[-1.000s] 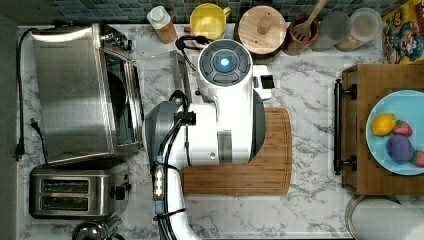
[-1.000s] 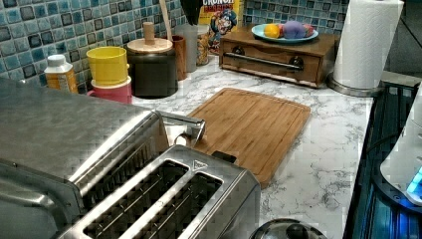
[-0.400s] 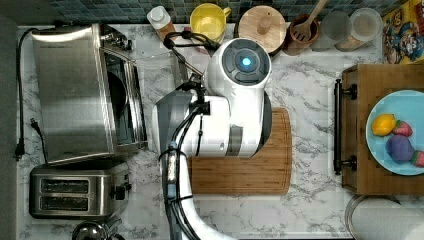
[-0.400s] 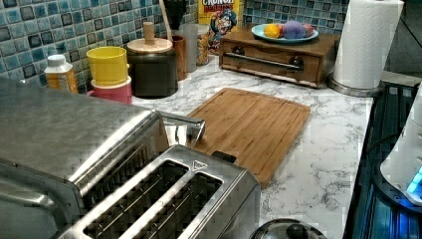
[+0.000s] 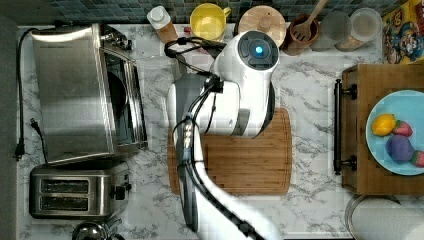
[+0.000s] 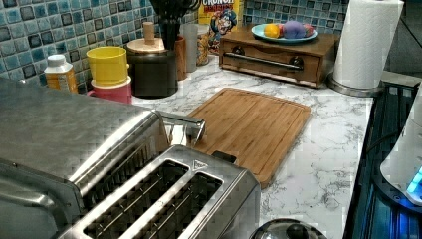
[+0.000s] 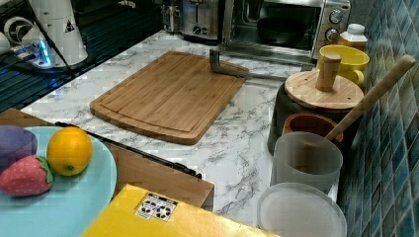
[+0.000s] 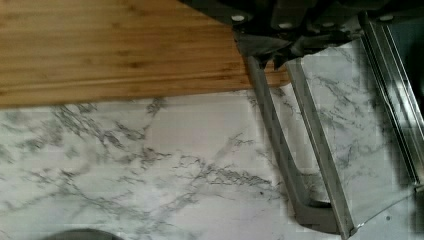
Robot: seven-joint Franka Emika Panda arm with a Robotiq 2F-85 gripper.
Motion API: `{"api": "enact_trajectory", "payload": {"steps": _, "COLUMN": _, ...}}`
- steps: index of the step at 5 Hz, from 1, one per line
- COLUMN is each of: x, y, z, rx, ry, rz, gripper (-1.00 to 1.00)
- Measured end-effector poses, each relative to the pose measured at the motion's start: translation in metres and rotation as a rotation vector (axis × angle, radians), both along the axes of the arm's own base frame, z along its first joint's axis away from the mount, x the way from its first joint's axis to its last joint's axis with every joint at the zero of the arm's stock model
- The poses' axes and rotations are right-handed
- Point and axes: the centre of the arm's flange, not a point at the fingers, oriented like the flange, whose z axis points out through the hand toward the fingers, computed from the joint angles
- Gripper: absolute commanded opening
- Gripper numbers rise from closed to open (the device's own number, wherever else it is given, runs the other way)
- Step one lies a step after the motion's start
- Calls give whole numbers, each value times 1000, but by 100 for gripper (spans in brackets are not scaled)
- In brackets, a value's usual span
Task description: Close the oven.
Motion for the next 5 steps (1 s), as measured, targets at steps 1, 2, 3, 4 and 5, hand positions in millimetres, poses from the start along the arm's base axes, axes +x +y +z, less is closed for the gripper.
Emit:
{"api": "enact_trajectory", "payload": {"steps": 1, "x": 18, "y": 6, "z": -53, "rx": 181, "ry": -15, "rz": 133, "gripper": -100}}
{"api": "enact_trajectory", "payload": {"steps": 2, "x": 22, "y": 7, "z": -108, "rx": 327, "ry": -14, "rz": 213, "gripper": -100}}
{"api": "enact_trajectory", "payload": {"steps": 3, "x": 16, "y": -3, "z": -148, "rx": 412, "ry": 38, "rz": 170, "gripper": -100}}
{"api": "enact_trajectory", "payload": {"steps": 4, "x": 17, "y": -18, "z": -164, "rx": 440, "ry": 25, "rz": 96, "gripper": -100}}
{"api": "enact_trajectory", "payload": {"steps": 5, "x": 19, "y": -30, "z": -161, "rx": 446, "ry": 12, "rz": 76, "gripper": -100}}
